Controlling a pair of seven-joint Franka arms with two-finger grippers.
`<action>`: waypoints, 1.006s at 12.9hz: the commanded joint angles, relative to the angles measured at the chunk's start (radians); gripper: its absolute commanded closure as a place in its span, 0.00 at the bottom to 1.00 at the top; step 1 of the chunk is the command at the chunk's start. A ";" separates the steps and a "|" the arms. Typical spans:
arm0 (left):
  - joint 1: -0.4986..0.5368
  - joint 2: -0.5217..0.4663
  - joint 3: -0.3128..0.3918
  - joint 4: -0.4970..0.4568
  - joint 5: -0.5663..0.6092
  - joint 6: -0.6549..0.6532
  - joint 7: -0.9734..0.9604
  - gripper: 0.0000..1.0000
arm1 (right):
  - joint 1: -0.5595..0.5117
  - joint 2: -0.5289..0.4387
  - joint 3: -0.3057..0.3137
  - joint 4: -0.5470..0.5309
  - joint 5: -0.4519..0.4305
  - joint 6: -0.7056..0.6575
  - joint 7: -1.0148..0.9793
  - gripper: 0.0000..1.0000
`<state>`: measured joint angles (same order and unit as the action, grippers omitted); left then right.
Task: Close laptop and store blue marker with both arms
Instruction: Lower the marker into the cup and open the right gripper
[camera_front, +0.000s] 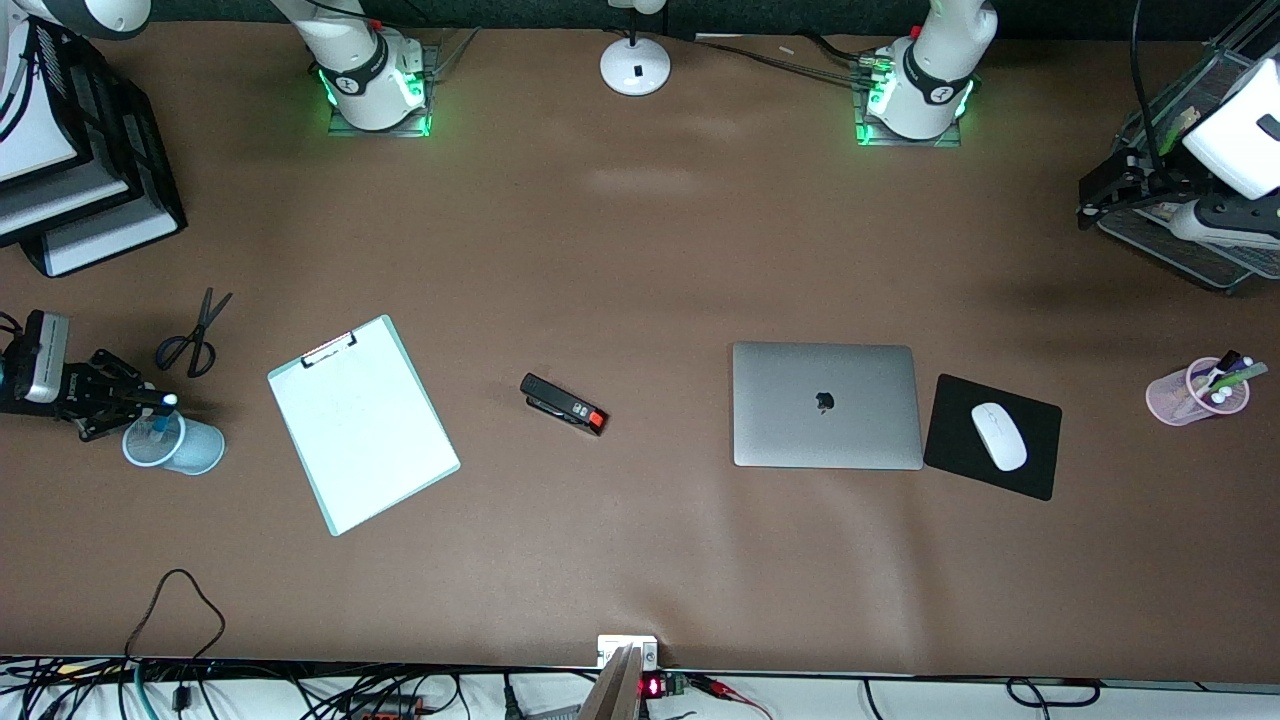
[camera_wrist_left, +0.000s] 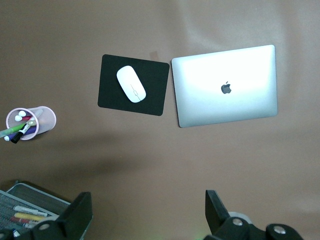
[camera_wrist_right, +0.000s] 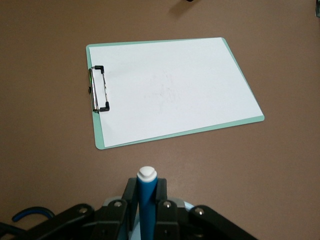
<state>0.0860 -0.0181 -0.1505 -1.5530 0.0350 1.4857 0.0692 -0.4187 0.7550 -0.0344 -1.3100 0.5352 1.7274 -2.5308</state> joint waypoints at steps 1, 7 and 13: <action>-0.034 -0.055 0.034 -0.053 -0.007 -0.004 0.008 0.00 | -0.025 0.015 0.014 0.035 0.009 0.027 -0.007 0.23; -0.032 -0.046 0.023 -0.038 -0.003 0.005 0.011 0.00 | -0.008 -0.098 0.008 0.006 0.013 0.014 0.410 0.00; -0.025 -0.049 0.008 -0.044 -0.004 0.001 0.014 0.00 | 0.141 -0.356 0.008 -0.106 -0.133 0.012 1.023 0.00</action>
<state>0.0606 -0.0461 -0.1456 -1.5777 0.0349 1.4831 0.0699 -0.3202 0.5007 -0.0246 -1.3371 0.4592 1.7383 -1.6751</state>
